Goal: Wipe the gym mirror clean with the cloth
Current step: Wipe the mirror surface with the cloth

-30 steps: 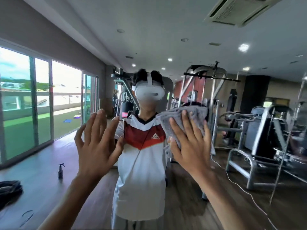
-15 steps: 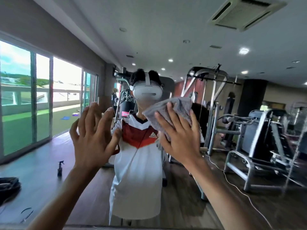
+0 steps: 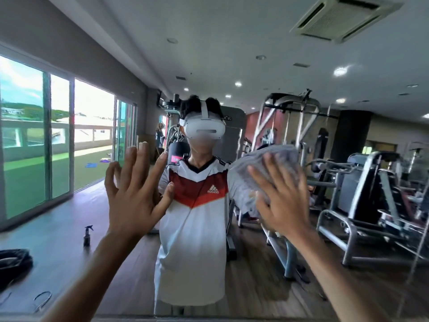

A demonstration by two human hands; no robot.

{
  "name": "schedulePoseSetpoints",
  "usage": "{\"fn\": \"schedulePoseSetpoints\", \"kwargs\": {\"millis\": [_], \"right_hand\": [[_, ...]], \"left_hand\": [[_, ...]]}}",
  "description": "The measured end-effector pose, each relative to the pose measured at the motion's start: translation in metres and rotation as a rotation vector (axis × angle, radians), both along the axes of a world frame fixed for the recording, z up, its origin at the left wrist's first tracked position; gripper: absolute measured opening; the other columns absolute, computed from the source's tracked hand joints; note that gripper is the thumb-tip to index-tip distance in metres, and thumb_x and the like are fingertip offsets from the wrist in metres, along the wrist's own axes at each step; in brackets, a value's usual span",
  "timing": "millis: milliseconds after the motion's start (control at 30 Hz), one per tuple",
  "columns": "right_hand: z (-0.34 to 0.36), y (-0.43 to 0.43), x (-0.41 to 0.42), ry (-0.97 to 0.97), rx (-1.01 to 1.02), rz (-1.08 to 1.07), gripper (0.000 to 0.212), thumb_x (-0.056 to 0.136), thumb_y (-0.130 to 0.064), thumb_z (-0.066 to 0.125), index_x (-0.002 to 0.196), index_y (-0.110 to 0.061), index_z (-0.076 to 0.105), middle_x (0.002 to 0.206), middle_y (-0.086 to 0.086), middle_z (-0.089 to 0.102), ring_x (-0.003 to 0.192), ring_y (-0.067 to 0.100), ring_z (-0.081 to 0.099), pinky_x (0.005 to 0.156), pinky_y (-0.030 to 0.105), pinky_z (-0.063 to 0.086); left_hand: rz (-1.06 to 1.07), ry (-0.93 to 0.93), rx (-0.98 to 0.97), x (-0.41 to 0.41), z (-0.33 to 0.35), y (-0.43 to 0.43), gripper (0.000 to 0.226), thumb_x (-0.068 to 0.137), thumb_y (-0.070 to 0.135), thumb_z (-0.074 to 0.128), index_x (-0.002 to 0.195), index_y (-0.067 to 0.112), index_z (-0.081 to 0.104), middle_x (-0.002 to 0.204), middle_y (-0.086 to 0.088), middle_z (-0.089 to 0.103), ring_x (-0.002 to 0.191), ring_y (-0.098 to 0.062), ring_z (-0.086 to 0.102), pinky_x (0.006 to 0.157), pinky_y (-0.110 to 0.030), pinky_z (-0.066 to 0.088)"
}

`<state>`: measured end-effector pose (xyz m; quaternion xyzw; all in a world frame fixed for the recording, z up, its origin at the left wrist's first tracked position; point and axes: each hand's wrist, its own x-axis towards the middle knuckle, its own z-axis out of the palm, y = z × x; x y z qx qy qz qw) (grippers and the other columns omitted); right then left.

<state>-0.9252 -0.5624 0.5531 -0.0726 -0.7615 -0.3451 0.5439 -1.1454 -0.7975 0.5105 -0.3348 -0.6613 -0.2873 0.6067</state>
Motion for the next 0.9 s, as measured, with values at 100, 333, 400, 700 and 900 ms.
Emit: {"fn": "schedulePoseSetpoints", "kwargs": {"millis": [100, 333, 400, 700, 900], "right_hand": [[0.039, 0.000, -0.002, 0.251, -0.227, -0.019, 0.054, 0.104, -0.046, 0.025, 0.154, -0.031, 0.012, 0.164, 0.001, 0.011, 0.151, 0.020, 0.005, 0.122, 0.047, -0.002], [0.022, -0.083, -0.079, 0.109, -0.092, 0.088, 0.064, 0.093, -0.032, 0.045, 0.154, -0.019, 0.030, 0.162, 0.012, 0.026, 0.148, 0.028, 0.025, 0.122, 0.054, 0.010], [-0.009, -0.079, -0.067, -0.128, 0.112, 0.079, 0.066, 0.088, -0.031, 0.052, 0.153, -0.024, 0.037, 0.161, 0.007, 0.029, 0.139, 0.022, 0.039, 0.118, 0.056, 0.024], [0.066, -0.097, -0.094, 0.261, -0.175, 0.032, 0.058, 0.101, -0.038, 0.035, 0.156, -0.021, 0.028, 0.163, 0.012, 0.022, 0.152, 0.029, 0.017, 0.119, 0.060, 0.017], [-0.006, -0.104, -0.100, -0.191, 0.226, 0.035, 0.065, 0.098, -0.034, 0.046, 0.158, -0.019, 0.024, 0.166, 0.005, 0.015, 0.153, 0.020, 0.008, 0.121, 0.055, 0.015]], "left_hand": [[-0.018, -0.031, 0.004, -0.012, 0.010, -0.014, 0.064, 0.099, 0.056, 0.035, 0.155, 0.024, 0.037, 0.167, -0.011, 0.014, 0.155, -0.028, 0.013, 0.121, -0.049, 0.005], [0.018, 0.002, 0.024, -0.020, 0.004, -0.013, 0.063, 0.102, 0.054, 0.033, 0.155, 0.021, 0.037, 0.165, -0.014, 0.020, 0.153, -0.032, 0.019, 0.122, -0.052, 0.009], [0.019, -0.018, 0.010, -0.026, 0.000, -0.023, 0.064, 0.102, 0.056, 0.032, 0.156, 0.022, 0.035, 0.166, -0.012, 0.019, 0.154, -0.030, 0.017, 0.122, -0.052, 0.008], [0.079, -0.043, -0.009, -0.054, -0.014, -0.053, 0.062, 0.103, 0.056, 0.026, 0.159, 0.029, 0.021, 0.168, -0.007, 0.012, 0.155, -0.028, 0.011, 0.123, -0.050, 0.003], [0.065, -0.040, -0.025, -0.061, -0.022, -0.070, 0.060, 0.104, 0.053, 0.026, 0.157, 0.024, 0.027, 0.166, -0.011, 0.019, 0.155, -0.026, 0.012, 0.124, -0.042, 0.004]]}}
